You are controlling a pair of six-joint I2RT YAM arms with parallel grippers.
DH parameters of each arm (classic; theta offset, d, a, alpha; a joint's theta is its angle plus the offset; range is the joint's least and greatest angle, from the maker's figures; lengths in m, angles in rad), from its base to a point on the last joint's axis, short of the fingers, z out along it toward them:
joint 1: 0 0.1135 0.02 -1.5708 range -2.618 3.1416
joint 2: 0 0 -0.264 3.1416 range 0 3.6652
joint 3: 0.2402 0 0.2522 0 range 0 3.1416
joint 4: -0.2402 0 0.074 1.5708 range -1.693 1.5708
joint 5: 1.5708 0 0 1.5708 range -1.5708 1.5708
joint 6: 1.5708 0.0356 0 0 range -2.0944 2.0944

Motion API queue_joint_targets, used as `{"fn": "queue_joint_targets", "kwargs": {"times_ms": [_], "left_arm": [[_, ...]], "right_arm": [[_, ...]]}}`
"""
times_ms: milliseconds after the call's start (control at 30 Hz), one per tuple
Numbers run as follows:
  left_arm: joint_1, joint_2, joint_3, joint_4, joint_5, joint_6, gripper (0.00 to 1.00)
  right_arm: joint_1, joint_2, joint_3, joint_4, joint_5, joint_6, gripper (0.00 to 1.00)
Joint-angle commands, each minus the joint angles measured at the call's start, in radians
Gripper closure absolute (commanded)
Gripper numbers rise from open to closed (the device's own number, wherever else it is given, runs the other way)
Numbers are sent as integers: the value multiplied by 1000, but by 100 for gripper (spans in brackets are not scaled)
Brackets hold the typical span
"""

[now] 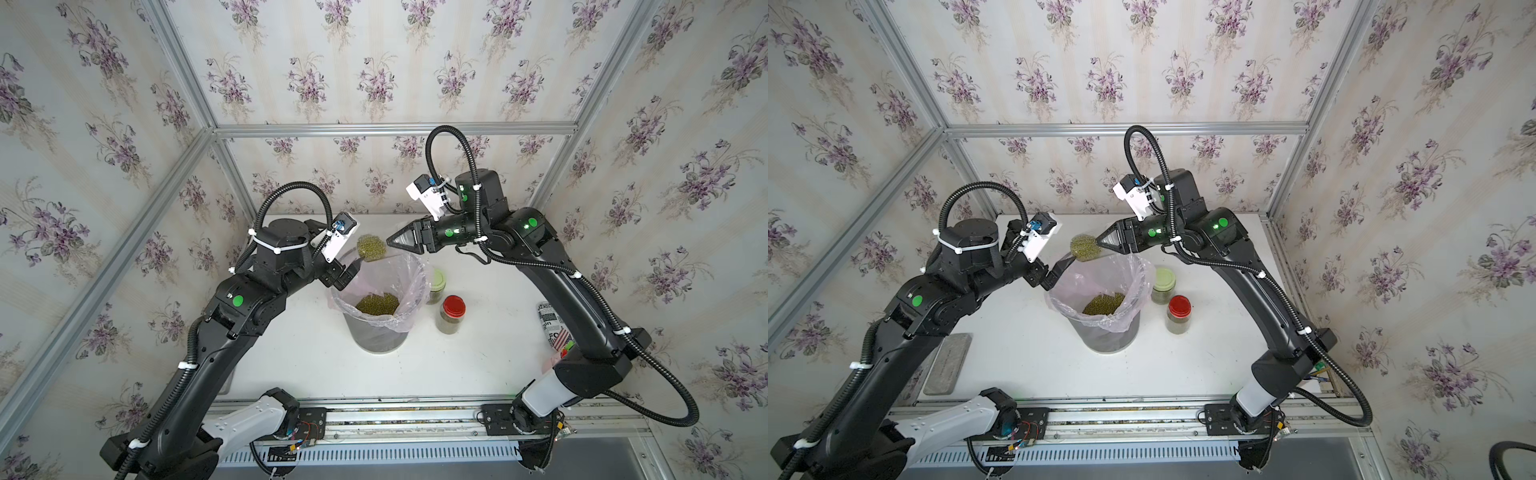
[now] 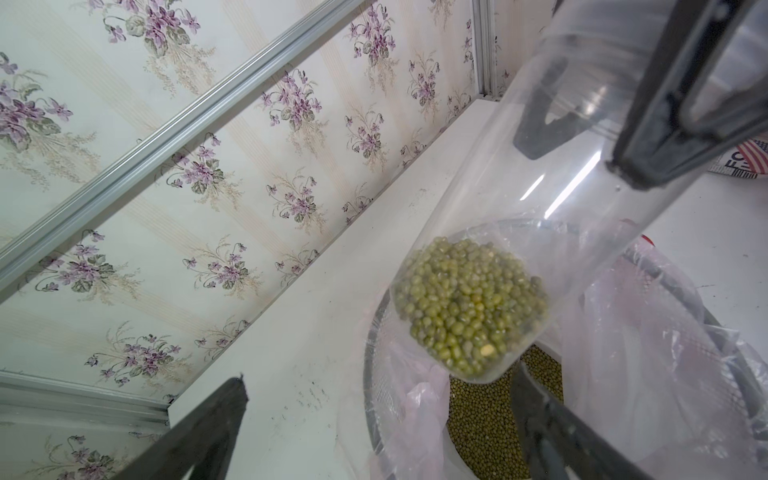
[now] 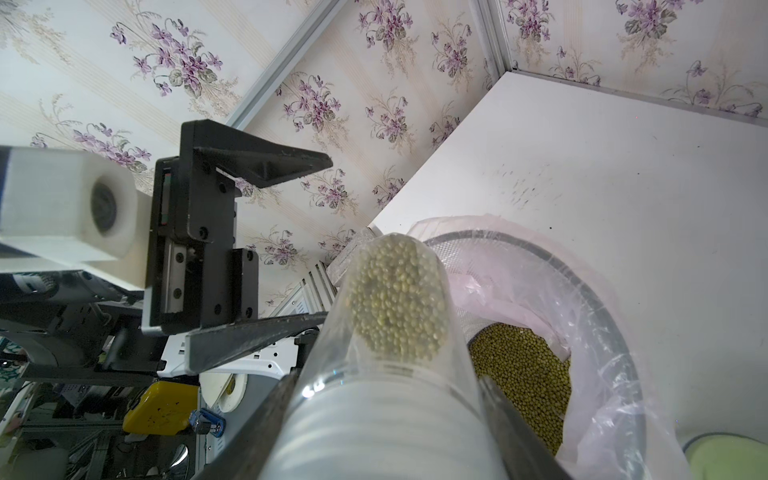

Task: Empty moldy mung beans from jars
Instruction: Pick up the jar from the center of the board.

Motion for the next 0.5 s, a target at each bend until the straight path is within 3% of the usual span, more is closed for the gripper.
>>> {"fn": "queue_joint_targets", "kwargs": {"times_ms": [0,133,233,467], "left_arm": [[-1,15,4,-18,-7,1,1],[-36,49,-27,-18,-24,118,1],[-86,59,-12,-50,-127,163,1],[-119,42,8,-146,-99,294,1]], "right_arm": [[0,-1,8,31,-12,-12,47],[-1,3,22,14,-1,-25,47],[0,8,33,-7,16,-35,47],[-1,20,26,-8,4,-43,47]]}}
